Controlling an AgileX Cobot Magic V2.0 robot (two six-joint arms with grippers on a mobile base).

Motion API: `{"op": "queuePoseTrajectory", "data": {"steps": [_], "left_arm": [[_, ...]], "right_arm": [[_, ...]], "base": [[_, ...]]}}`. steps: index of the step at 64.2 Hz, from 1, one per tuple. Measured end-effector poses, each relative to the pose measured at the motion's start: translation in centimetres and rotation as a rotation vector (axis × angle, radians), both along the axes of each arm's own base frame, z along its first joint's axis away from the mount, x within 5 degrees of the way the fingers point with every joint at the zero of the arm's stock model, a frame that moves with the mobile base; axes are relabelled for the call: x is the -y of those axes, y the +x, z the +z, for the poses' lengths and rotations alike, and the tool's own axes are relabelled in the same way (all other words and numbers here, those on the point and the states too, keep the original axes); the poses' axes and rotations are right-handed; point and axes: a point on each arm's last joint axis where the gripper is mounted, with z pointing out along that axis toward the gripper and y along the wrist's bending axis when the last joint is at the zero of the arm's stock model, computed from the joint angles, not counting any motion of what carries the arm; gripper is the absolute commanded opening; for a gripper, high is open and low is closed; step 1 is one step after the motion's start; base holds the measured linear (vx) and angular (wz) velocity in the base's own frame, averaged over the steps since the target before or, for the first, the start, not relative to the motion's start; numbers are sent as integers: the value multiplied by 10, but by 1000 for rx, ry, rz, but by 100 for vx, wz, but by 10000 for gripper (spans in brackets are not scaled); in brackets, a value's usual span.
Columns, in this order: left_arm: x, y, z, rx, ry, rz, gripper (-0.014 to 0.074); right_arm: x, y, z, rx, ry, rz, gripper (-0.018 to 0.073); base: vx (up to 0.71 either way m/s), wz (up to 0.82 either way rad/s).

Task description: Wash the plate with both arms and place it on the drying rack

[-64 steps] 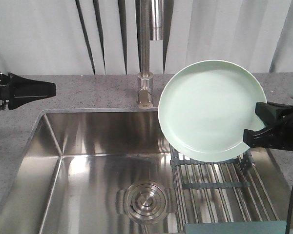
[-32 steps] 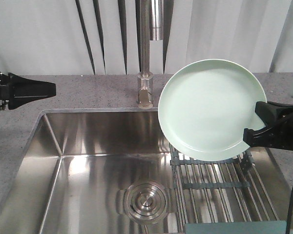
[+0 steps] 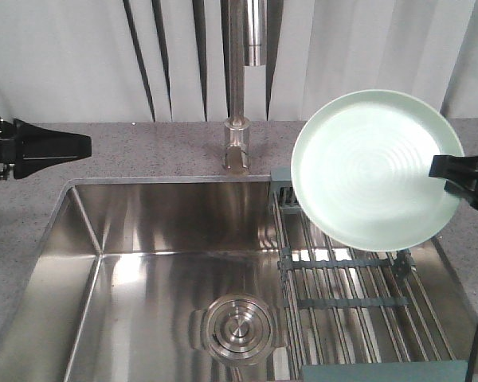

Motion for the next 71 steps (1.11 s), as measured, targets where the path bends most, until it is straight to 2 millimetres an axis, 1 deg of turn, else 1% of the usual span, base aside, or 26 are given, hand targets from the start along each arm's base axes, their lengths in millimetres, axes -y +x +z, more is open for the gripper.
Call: {"op": "queuePoseTrajectory", "data": {"steps": [7,16,19,23,30,35,38,43,46,50,56,60,63,68,71], "left_arm": [[0,0,0,0,0,0,571],[0,0,0,0,0,0,571],[0,0,0,0,0,0,571],[0,0,0,0,0,0,571],[0,0,0,0,0,0,571],[0,0,0,0,0,0,571],[0,0,0,0,0,0,571],[0,0,0,0,0,0,571],[0,0,0,0,0,0,571],[0,0,0,0,0,0,571],[0,0,0,0,0,0,571],[0,0,0,0,0,0,571],[0,0,0,0,0,0,571],[0,0,0,0,0,0,571],[0,0,0,0,0,0,571]], "right_arm": [[-16,14,3,-120,-48,140,-5],[-46,25,2,-267,-68,317,-5],[-60,27,1,-300,-66,375,-5],[-75,29,0,-324,-62,432,-5],[-108,35,2,-328,-47,524,-5],[-127,46,6,-318,-23,550,-5],[-132,55,10,-309,-5,535,-5],[-131,74,14,-304,15,471,-5],[-123,85,16,-297,24,415,-5],[-108,97,19,-294,36,331,-5],[-79,106,19,-313,21,241,-5],[-64,105,20,-333,-13,208,-5],[-55,101,20,-353,-44,194,-5],[-48,88,19,-369,-73,196,-5],[-46,77,17,-378,-74,202,-5]], "base": [[0,0],[0,0],[0,0],[0,0],[0,0],[0,0],[0,0],[0,0],[0,0],[0,0],[0,0],[0,0],[0,0],[0,0],[0,0]]}}
